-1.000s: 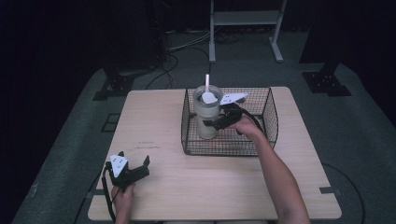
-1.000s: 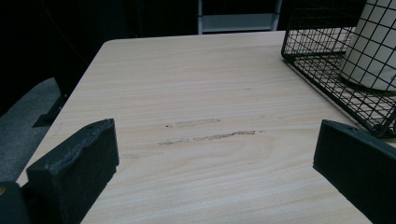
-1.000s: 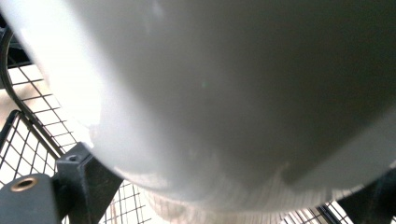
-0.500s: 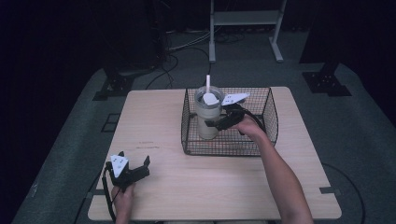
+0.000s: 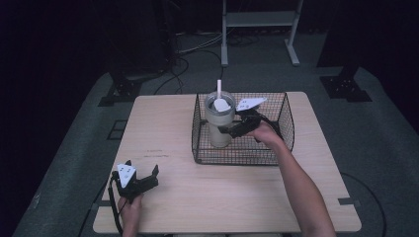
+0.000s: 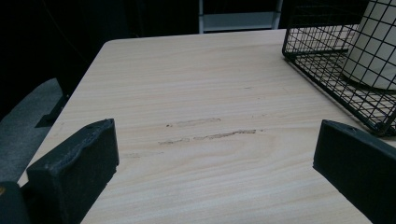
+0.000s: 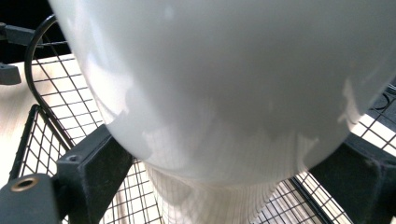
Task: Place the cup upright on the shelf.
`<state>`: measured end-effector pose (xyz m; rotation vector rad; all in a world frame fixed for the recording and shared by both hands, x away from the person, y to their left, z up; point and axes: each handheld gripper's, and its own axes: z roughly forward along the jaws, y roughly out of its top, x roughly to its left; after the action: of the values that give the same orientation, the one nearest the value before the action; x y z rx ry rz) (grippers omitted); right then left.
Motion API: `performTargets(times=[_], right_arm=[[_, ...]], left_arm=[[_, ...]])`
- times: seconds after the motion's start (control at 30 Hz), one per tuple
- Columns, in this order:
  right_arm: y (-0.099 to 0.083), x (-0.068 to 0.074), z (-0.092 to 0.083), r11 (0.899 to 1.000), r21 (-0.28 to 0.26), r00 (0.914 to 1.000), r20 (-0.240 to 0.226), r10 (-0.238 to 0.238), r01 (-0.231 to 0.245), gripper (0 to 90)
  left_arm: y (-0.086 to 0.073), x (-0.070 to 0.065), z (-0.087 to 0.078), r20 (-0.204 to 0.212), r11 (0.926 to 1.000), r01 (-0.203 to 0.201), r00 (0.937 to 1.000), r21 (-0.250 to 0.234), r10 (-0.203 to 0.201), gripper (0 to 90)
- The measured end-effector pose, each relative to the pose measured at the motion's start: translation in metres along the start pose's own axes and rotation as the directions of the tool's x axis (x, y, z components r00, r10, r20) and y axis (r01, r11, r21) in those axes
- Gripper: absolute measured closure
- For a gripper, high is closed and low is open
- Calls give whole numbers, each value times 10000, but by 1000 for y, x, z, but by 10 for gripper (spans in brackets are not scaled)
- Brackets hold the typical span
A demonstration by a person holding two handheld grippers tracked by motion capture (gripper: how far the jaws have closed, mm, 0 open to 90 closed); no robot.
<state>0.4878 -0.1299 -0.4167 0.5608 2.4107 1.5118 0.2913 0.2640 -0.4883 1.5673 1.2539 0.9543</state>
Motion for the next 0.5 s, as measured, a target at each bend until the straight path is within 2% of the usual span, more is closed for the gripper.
performTargets(times=[0.5], right_arm=[[5,2,-19,9999,132,9996,272,-84,81,80]], left_arm=[[0,0,0,-27,10000,-49,10000,22,49,0]])
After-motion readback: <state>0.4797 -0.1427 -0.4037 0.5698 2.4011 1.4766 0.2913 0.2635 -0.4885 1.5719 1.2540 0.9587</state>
